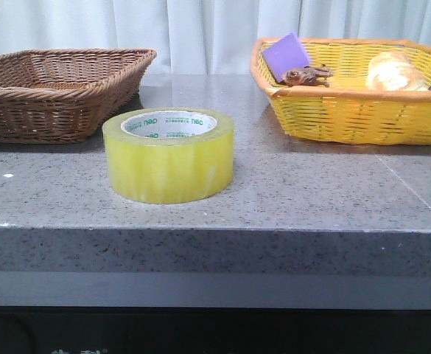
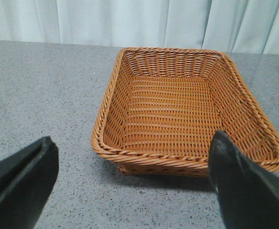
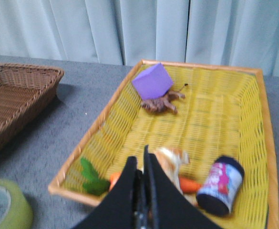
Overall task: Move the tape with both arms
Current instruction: 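Withdraw the right gripper upward away from the tape roll, then reach the left gripper down and grasp the tape roll rim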
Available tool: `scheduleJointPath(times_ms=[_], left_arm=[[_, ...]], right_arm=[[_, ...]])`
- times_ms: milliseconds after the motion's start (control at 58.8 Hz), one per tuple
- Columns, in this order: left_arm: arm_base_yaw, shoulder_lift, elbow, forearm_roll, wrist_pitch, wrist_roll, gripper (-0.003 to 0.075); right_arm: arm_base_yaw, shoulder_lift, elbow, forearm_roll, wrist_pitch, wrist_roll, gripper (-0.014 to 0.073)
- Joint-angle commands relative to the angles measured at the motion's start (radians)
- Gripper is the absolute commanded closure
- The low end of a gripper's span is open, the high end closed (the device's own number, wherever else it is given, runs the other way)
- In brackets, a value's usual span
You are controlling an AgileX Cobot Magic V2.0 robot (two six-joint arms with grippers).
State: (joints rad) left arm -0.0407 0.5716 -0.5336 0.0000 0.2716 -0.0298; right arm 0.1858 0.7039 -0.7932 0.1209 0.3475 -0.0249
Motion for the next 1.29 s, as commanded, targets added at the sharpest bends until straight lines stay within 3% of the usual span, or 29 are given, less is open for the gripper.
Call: scheduleJointPath(times_ms=[0,238,357,476,595,714,952,1275], left_arm=[[-0.003,0.007,-0.035,0.000,-0.082,-0.007,0.0104],[-0.003,0.007,-0.035,0.000,-0.082,-0.007,0.0104],[-0.005,0.007,-0.039,-0.007,-0.067,-0.007,0.0104],[-0.023,0.032,-0.072,0.000,0.074,0.010,0.0104],[-0.087,0.107,-0.138,-0.007,0.250,0.030,0.0104],[-0.183,0.197,-0.200,-0.071,0.327,0.030,0.0104],[-0.387,0.435,-0.306,-0.223,0.320,0.012,0.0104],[-0.490,0.716,-0.442,-0.326,0.320,0.012,0.0104]], right_arm=[[-0.005,-0.113,0.097,-0.005,-0.121,-0.003,0.0687],[-0.005,-0.410,0.388,-0.005,-0.177,-0.003,0.0685],[-0.005,-0.462,0.426,-0.005,-0.225,-0.003,0.0685],[-0.005,-0.463,0.428,-0.005,-0.259,-0.003,0.0685],[-0.005,-0.463,0.428,-0.005,-0.266,-0.003,0.0685],[-0.005,-0.463,0.428,-0.005,-0.266,-0.003,0.0685],[-0.005,-0.463,0.428,-0.005,-0.267,-0.003,0.0685],[-0.005,-0.463,0.428,-0.005,-0.267,-0.003,0.0685]])
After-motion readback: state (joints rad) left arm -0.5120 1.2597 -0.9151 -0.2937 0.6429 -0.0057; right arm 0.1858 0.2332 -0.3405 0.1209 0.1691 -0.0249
